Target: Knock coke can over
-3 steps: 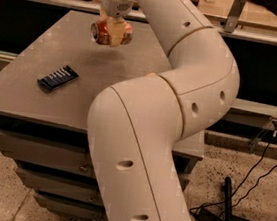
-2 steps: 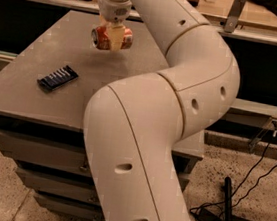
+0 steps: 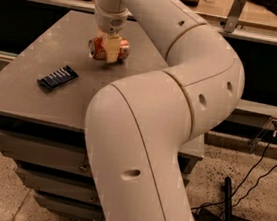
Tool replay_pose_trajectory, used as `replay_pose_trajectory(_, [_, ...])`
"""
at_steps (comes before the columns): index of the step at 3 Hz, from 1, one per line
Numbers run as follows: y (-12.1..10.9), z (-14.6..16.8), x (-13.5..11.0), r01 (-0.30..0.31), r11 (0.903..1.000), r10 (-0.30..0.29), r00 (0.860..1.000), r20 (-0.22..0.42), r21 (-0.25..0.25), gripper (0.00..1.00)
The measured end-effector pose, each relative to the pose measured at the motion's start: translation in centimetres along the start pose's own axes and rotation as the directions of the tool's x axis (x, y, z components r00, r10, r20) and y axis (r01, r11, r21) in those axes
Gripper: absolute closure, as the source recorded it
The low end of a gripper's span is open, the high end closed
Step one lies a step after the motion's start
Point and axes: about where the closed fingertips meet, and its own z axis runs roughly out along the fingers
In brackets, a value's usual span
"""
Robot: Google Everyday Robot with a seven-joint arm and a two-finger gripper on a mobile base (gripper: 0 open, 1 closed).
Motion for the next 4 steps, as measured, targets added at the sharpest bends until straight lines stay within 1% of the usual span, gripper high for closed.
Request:
replay_pose_trajectory(1, [0.21,0.15,-0.22,-0.011,0.9999,0.011,1.000,0.011,0.011,0.84])
replay_pose_trajectory(3, [0.53,-0.14,-0.47,-0.021,0.9980,0.015,0.995,0.100,0.061,0.35])
replay_pose_trajectory(4, [0.82,-0.17,-0.43,-0.018,0.9974,0.009,0.992,0.128,0.069,0.13])
